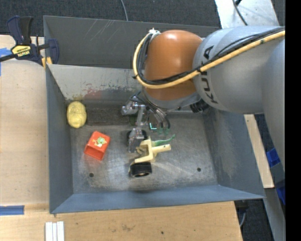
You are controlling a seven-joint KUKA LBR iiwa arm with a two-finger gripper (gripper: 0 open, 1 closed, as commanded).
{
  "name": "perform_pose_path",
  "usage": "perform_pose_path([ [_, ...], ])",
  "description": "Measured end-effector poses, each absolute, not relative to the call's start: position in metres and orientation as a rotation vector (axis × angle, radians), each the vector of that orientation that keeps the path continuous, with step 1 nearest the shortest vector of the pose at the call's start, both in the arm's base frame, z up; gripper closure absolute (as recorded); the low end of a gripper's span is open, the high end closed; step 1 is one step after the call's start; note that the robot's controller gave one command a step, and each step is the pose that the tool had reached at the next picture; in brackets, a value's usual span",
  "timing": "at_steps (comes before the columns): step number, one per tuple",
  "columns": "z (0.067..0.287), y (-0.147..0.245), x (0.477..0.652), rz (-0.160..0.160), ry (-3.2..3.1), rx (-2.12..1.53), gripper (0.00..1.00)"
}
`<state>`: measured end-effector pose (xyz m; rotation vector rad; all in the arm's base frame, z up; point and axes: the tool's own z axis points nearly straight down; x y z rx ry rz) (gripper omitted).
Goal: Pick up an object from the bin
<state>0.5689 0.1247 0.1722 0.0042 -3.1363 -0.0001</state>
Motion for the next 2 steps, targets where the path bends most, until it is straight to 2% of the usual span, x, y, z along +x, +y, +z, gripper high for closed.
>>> perform_pose_path([
  [1,0.176,0.124,0.571,-0.002,-3.144,0.001,0.0],
  [2,0.142,0.143,0.578,0.0,-3.144,0.168,0.0],
])
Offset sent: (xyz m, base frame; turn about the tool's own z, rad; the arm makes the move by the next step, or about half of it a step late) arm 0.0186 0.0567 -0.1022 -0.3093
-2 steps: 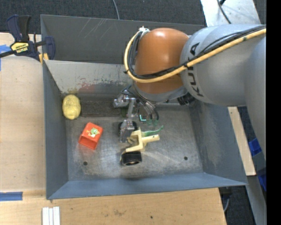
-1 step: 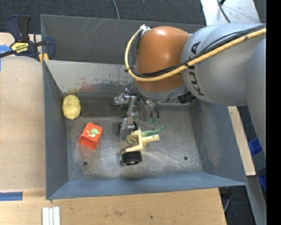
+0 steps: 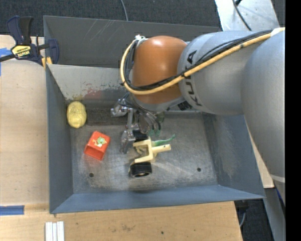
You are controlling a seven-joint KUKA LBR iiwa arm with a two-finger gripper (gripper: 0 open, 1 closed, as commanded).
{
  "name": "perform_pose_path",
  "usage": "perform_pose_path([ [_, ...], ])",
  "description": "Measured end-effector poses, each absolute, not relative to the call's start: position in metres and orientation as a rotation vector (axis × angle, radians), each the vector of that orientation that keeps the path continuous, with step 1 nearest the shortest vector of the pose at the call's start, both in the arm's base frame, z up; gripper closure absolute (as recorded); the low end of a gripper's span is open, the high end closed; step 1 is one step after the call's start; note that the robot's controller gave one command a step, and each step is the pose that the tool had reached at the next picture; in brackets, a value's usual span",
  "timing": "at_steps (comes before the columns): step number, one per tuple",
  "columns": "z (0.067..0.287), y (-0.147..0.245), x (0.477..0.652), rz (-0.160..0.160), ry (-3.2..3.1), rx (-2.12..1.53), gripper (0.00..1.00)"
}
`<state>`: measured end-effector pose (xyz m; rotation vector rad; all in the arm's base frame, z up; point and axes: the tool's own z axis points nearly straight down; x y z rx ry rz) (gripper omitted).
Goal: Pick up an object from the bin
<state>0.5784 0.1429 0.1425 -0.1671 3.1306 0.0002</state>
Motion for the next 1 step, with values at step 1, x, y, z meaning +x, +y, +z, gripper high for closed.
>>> perform_pose_path([
  [1,0.1354,0.1871,0.5734,0.0,3.054,-0.72,0.0],
])
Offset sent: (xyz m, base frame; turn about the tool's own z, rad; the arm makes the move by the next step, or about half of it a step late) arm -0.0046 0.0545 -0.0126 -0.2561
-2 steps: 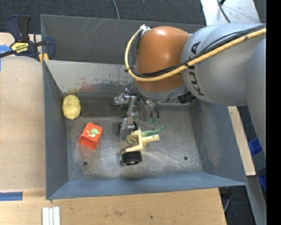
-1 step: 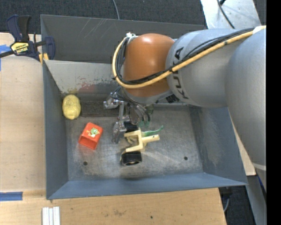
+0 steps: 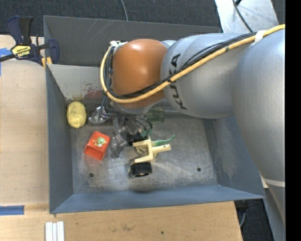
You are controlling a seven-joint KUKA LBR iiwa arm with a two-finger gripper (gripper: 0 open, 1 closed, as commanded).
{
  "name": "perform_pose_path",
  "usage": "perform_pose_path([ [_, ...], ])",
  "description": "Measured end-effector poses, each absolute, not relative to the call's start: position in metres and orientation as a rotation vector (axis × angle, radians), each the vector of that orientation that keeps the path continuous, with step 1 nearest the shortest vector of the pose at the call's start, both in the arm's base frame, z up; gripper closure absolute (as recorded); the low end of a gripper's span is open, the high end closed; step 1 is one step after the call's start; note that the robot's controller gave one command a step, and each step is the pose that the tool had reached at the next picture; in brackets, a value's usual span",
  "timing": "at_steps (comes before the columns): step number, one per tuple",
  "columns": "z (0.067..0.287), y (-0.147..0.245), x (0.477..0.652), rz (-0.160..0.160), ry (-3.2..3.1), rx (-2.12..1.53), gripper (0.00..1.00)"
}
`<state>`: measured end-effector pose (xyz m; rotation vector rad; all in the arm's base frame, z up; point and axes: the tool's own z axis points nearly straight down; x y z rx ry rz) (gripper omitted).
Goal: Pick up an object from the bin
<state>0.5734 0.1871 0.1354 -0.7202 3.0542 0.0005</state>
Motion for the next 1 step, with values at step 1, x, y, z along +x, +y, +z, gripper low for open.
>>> perform_pose_path([
  [1,0.1326,0.2034,0.574,0.004,3.068,-0.662,0.0],
])
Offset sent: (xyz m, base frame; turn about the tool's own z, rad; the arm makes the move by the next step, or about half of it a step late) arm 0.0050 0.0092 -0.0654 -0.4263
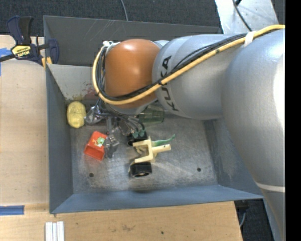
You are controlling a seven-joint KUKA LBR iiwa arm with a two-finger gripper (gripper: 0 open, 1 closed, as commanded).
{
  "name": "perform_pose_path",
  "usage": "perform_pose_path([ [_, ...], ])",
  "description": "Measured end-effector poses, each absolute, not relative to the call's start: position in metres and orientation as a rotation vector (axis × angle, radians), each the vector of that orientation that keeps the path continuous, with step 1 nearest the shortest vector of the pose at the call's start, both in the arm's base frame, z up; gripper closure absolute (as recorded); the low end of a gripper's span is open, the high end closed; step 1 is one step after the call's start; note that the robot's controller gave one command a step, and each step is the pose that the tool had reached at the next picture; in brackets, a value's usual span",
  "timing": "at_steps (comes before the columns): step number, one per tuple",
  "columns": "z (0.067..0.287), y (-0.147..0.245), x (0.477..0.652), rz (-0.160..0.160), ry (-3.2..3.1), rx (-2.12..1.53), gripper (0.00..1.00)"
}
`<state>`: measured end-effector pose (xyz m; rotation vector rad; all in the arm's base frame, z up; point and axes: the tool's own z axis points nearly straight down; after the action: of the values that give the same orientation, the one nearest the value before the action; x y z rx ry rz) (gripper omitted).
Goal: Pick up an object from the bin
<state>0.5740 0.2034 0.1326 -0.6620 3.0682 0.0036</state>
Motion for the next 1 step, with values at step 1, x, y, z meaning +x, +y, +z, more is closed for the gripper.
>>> perform_pose_path([
  [1,0.1067,0.2003,0.5763,0.0,3.04,-0.783,0.0],
])
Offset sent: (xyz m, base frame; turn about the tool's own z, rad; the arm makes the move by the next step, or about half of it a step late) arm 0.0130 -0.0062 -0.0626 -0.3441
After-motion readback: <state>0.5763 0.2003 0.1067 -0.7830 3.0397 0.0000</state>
